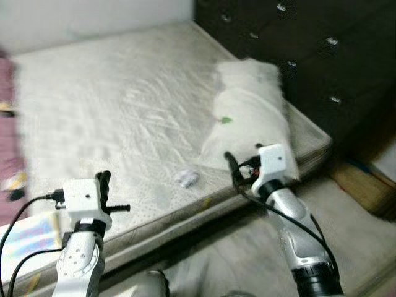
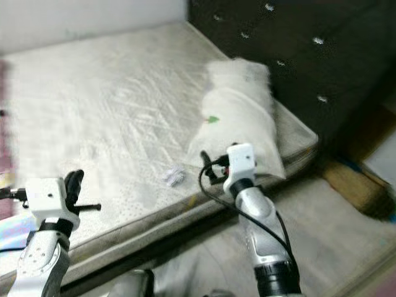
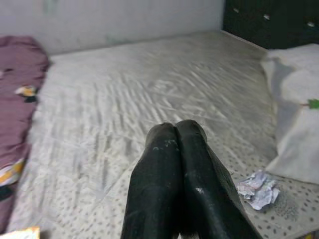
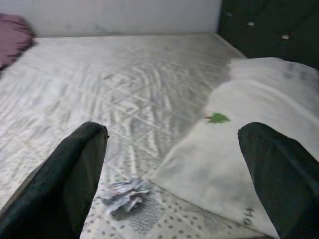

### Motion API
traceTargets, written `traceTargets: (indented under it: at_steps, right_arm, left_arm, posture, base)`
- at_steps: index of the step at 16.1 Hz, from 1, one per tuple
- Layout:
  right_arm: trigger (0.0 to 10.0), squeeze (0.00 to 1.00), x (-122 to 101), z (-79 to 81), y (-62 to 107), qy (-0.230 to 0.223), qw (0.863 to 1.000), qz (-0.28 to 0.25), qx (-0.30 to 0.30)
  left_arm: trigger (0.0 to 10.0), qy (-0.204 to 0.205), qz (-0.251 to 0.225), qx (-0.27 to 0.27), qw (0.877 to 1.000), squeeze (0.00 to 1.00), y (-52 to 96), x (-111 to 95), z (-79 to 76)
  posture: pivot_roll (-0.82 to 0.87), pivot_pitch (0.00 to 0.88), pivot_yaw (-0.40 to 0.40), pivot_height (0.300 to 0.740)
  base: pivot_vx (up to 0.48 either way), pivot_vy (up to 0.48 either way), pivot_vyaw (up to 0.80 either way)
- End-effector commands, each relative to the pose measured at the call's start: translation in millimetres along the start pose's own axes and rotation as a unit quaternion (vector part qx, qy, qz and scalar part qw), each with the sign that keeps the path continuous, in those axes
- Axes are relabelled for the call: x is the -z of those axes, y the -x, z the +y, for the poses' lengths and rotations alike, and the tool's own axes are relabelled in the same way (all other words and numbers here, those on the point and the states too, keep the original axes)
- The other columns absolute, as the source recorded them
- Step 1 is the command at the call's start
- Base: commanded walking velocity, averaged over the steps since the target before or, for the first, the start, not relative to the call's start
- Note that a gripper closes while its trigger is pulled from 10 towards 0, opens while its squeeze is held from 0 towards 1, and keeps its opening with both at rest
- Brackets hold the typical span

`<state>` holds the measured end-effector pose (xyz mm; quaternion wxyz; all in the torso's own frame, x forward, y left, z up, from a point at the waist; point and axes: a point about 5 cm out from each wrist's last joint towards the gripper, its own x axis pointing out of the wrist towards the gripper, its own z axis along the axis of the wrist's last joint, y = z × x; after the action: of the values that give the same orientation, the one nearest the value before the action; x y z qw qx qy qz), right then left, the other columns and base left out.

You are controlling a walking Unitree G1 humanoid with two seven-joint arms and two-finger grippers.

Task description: Clean up the room

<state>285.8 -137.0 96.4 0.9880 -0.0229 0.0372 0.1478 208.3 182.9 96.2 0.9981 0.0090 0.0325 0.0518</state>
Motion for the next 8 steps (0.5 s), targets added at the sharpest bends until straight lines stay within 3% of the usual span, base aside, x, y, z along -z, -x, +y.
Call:
traceTargets:
  at_steps: [1,8]
  right_arm:
    - [10.0,0.0,2.1,-6.3,2.3,0.002,1.0,0.004,0.01]
    - [10.0,0.0,6.0,-8.7,3.8,0.003,1.0,0.011,0.022]
  left_arm:
    - [10.0,0.004,0.003,0.003,1.0,0.0,0.8,0.1,-1.7]
    - [10.0,0.011,0.005,0.008,1.0,0.0,1.6,0.6,-3.3]
  posture:
    - [-0.02,0.068,-0.02,0.74]
    - [-0.01,0.068,-0.028,0.74]
  base:
    - [0.0,0.0,0.8]
    - [0.0,0.0,0.8]
